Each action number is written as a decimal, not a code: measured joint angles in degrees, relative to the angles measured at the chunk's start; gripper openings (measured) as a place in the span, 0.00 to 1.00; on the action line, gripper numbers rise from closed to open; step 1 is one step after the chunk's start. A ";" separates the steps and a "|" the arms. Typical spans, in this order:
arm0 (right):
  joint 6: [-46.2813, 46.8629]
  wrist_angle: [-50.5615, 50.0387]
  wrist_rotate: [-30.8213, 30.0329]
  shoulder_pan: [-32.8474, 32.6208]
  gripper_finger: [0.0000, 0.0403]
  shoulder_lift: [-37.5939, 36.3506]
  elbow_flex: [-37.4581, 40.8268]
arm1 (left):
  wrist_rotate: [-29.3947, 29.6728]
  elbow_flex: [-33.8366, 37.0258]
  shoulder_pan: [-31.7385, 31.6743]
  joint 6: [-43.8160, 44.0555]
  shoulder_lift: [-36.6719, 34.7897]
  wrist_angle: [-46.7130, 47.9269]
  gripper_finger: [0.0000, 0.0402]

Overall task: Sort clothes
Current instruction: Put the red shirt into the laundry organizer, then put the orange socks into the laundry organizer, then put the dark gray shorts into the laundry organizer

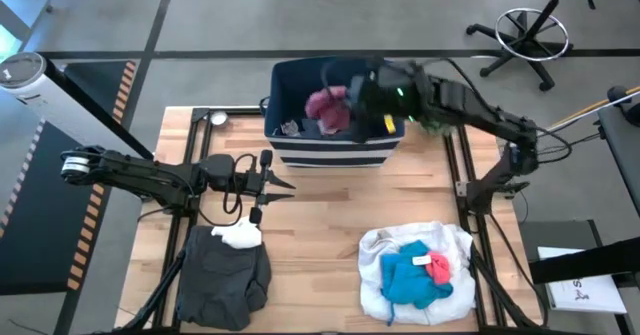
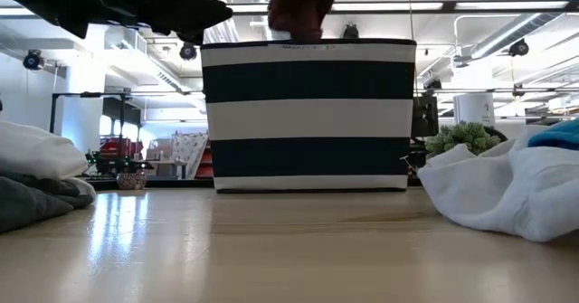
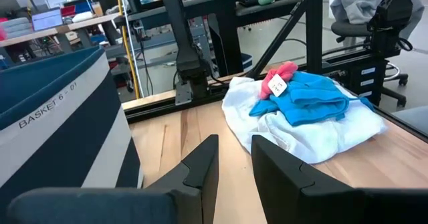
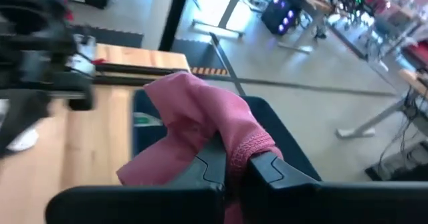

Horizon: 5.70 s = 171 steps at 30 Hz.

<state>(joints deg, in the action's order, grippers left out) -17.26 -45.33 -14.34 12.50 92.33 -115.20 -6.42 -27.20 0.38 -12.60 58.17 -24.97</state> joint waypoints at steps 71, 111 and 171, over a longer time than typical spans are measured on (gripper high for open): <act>60.08 -8.60 23.36 -44.90 0.13 -12.85 48.49 | 1.51 0.02 -0.11 1.11 0.00 2.05 0.19; 74.56 -13.35 32.65 -54.11 0.13 -10.80 59.15 | 1.53 0.24 -0.11 3.04 0.02 2.95 0.19; 5.77 -5.42 2.35 7.40 0.50 1.23 12.51 | 1.22 -4.25 1.43 3.23 -0.79 16.60 0.19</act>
<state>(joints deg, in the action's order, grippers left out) -11.48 -50.75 -11.99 19.89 93.56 -102.69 -5.19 -31.45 1.81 -9.37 57.39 -8.37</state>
